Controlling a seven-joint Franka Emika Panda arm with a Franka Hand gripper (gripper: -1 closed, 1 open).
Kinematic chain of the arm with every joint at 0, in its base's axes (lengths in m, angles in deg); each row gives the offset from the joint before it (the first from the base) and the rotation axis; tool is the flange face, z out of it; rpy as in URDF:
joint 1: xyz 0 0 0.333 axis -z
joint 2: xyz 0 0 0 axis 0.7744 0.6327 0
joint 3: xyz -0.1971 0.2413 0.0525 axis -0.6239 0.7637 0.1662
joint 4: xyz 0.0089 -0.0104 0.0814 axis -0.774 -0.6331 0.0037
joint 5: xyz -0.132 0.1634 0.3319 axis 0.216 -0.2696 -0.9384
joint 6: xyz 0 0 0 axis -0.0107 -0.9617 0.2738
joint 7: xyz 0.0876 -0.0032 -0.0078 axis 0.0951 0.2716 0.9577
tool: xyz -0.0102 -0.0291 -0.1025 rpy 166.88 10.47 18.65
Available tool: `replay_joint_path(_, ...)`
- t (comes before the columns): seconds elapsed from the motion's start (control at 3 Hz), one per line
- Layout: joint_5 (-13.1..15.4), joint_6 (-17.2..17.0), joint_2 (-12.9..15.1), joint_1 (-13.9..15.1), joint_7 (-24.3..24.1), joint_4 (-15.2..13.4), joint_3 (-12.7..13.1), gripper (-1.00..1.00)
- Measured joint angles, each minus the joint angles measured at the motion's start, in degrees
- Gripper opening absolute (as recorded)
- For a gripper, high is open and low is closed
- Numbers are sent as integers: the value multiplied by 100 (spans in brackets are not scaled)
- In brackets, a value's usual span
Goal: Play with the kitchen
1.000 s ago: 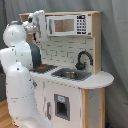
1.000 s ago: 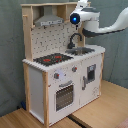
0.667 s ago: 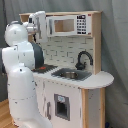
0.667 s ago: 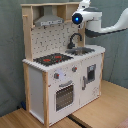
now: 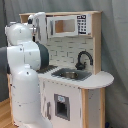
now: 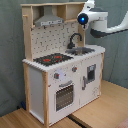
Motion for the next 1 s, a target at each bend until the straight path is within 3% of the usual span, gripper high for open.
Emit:
replay_joint_path(0.33,160,-180,445,-54,-18,-469,160,-100)
replay_joint_path(1.0,570,-311,1311,-315,-21,-1291,155,-100)
